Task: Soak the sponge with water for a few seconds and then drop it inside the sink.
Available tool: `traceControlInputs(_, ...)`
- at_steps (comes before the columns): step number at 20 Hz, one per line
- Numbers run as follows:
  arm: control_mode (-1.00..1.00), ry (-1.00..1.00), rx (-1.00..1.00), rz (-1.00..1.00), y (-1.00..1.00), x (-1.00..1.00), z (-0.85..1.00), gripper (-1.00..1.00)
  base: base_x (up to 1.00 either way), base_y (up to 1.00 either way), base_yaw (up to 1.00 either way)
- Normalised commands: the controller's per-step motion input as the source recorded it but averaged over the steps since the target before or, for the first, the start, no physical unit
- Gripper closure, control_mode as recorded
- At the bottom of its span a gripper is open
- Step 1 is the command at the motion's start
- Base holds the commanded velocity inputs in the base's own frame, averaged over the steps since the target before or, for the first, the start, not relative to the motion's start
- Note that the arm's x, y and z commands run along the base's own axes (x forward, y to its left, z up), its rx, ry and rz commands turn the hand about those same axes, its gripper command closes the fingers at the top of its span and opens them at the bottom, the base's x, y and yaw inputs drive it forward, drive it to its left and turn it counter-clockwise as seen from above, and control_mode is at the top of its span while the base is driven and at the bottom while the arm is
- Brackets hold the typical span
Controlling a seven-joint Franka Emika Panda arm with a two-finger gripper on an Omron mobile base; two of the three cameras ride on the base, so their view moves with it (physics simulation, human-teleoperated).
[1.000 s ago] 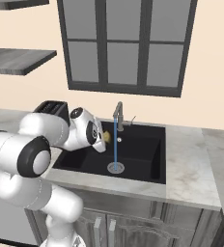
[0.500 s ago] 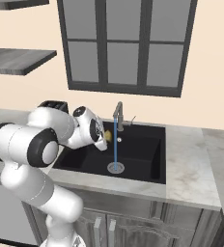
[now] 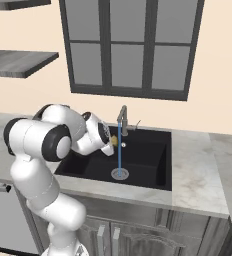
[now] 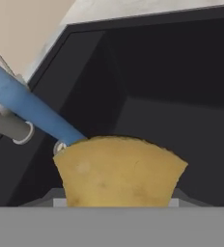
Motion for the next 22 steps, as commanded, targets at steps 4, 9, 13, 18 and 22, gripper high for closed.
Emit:
traceControlInputs(4, -1.0, -0.04, -0.07, 0.0, -0.03, 0.17, -0.2, 1.0, 0.0, 0.0, 0.0)
traceControlInputs(9, -1.0, -0.02, -0.05, 0.0, -0.02, 0.08, -0.12, 1.0, 0.0, 0.0, 0.0)
traceControlInputs(13, -1.0, 0.0, -0.02, 0.0, 0.0, 0.04, 0.0, 1.0, 0.0, 0.0, 0.0)
traceControlInputs(18, -1.0, 0.0, 0.0, 0.0, 0.0, 0.07, 0.0, 1.0, 0.0, 0.0, 0.0)
traceControlInputs(22, -1.0, 0.01, 0.0, 0.0, 0.0, 0.1, 0.04, 1.0, 0.0, 0.0, 0.0)
